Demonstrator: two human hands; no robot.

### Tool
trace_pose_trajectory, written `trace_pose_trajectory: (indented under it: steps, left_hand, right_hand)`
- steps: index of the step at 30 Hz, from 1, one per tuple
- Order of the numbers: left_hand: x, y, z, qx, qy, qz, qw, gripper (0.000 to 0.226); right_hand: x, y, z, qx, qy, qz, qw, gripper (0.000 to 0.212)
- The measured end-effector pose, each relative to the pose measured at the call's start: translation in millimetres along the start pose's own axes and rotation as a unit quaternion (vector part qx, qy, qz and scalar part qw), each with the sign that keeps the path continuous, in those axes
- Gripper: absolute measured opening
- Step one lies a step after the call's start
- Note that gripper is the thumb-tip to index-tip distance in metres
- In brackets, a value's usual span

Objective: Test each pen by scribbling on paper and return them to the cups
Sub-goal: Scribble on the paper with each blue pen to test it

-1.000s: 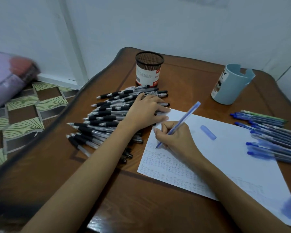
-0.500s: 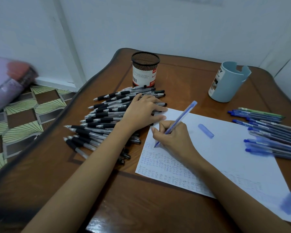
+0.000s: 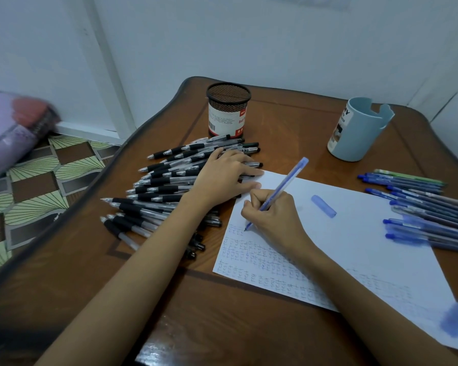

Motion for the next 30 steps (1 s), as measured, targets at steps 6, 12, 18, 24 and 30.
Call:
trace_pose_trajectory:
  steps: [6, 12, 18, 24, 30]
  left_hand:
    - [0.7, -1.4, 0.6, -0.004, -0.001, -0.002, 1.0, 0.038]
    - [0.7, -1.8, -0.2, -0.008, -0.005, 0.004, 1.0, 0.038]
    - [-13.9, 4.8, -5.2, -0.057, -0.019, -0.026, 0.998, 0.031]
    - [-80.3, -10.0, 9.4, -0.022, -0.153, -0.118, 0.981, 0.034]
    - [-95.9, -33.3, 18.3, -0.001, -0.125, -0.199, 0.972, 0.018]
  right_hand:
    - [-1.5, -0.7, -1.2, -0.007, 0.018, -0.01, 1.0, 0.043]
    - [-1.9, -0.3, -1.2, -0.013, 0.025, -0.011, 1.0, 0.041]
    - [7.0, 27.2, 8.3, -0.214, -0.015, 0.128, 0.968, 0.046]
    - [-12.6, 96.4, 18.8, -0.43, -0.037, 0.185, 0.883, 0.047]
    - [-31.2, 106.7, 20.3, -0.483, -0.056, 0.181, 0.855, 0.026]
Point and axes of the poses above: each hand's wrist, its own z-axis towards the middle knuckle, its own y-axis out of the back of the hand, x = y × z, the point moved 1 cm from there along z, towards the middle knuckle, and after that the axes turned 6 degrees about y, right-handed, at the moved point
